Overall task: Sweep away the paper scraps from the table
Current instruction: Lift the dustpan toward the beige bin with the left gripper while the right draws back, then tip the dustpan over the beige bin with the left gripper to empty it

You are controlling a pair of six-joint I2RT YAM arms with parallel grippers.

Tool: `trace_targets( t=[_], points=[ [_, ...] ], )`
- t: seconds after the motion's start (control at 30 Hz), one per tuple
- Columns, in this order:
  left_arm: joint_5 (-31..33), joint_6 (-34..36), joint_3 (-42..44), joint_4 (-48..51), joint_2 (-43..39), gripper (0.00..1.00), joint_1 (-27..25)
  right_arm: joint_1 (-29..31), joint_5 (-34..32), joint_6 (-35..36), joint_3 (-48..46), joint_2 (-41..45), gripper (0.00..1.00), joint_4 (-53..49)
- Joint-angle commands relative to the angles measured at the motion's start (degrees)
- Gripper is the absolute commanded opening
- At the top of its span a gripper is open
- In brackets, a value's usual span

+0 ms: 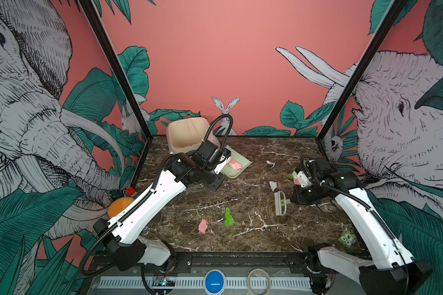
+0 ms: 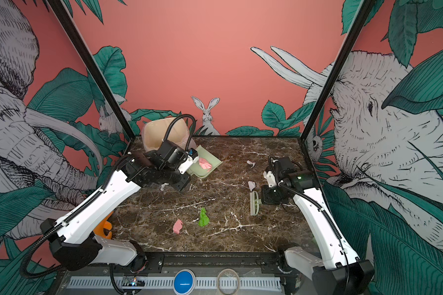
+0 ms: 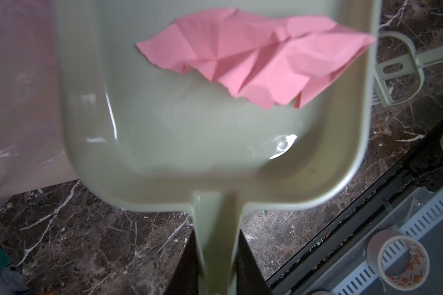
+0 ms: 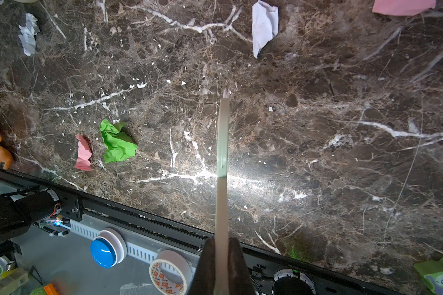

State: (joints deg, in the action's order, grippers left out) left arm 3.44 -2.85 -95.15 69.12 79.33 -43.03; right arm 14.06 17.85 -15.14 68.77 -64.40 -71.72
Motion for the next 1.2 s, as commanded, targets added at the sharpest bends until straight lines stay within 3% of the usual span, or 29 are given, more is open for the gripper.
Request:
trace_targets(
  t=[0.0,0.27,0.6,0.93,1.17],
  points=[
    [2.91,-1.85,-5.42,7.62,-1.55,0.04,3.29,-0.52,1.63,1.61,0.13,-0.57,0.0,1.08],
    [4.61,-0.03,-8.8,10.41,-2.49,0.04,14.44,-0.79,3.89,3.17,1.37,-2.54,0.0,1.67],
    [-0.49,2.33,-7.48,7.22,-3.77,0.04,30.37,-0.79,6.28,3.44,1.45,-3.12,0.0,1.82],
    [-0.11,5.2,-8.96,3.93,-0.24,0.05,37.02,-0.79,6.5,3.01,0.27,-1.96,0.0,1.78],
    [5.9,10.55,-16.09,6.39,7.28,0.05,39.41,-0.77,6.45,3.27,-0.03,-1.69,0.0,1.15]
  ],
)
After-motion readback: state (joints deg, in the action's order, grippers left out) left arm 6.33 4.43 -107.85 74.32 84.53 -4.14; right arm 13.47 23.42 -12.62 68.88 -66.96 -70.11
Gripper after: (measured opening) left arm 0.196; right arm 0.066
